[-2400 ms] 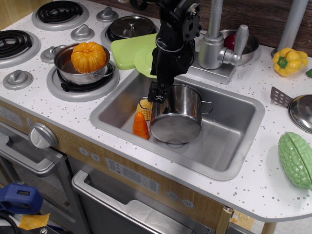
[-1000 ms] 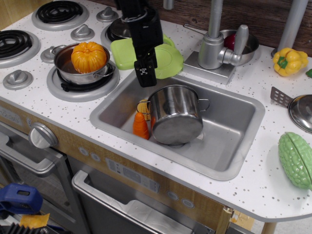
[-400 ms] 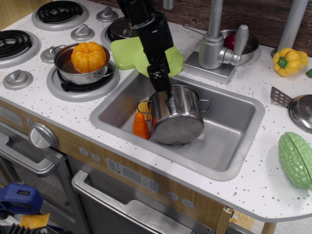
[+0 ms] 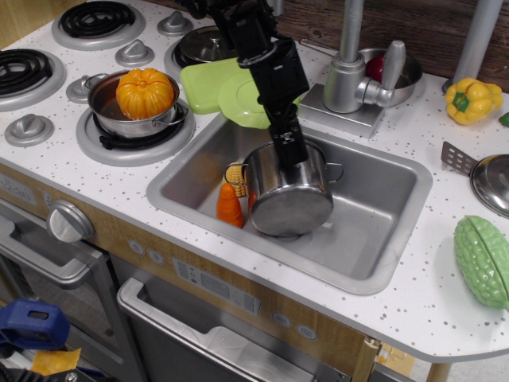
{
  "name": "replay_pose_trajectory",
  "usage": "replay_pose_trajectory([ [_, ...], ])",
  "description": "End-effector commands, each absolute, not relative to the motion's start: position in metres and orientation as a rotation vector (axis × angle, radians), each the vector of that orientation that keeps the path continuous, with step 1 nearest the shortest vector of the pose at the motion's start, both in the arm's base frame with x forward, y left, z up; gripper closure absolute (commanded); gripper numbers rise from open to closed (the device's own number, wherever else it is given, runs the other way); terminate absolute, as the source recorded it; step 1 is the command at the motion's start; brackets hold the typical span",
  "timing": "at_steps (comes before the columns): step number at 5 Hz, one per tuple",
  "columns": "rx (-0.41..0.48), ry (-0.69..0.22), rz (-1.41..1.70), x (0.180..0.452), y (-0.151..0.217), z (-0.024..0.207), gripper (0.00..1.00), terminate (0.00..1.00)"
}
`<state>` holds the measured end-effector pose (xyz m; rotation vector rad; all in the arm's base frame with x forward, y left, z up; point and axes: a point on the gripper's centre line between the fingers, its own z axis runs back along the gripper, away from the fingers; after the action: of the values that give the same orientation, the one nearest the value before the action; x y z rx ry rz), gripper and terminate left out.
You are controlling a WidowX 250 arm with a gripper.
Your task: Flip pot upright in sink
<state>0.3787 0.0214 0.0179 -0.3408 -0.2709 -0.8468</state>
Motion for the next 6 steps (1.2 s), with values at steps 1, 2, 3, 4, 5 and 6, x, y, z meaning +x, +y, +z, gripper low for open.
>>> replay_pose_trajectory([
  [1,-0.332,-0.308,-0.784,0.381,0.015,0.042,0.0,0.0],
  [2,-0.309,-0.302,-0.725,0.378,0.008,0.037,1.0,0.0],
  [3,-0.287,-0.309,-0.675,0.375,0.002,0.033,1.0,0.0],
  [4,-0.173,-0.287,-0.603,0.374,-0.009,0.031,1.0,0.0],
  [5,-0.04,-0.266,-0.592,0.372,-0.019,0.029,1.0,0.0],
  [6,0.114,-0.258,-0.559,0.372,-0.029,0.024,1.0,0.0],
])
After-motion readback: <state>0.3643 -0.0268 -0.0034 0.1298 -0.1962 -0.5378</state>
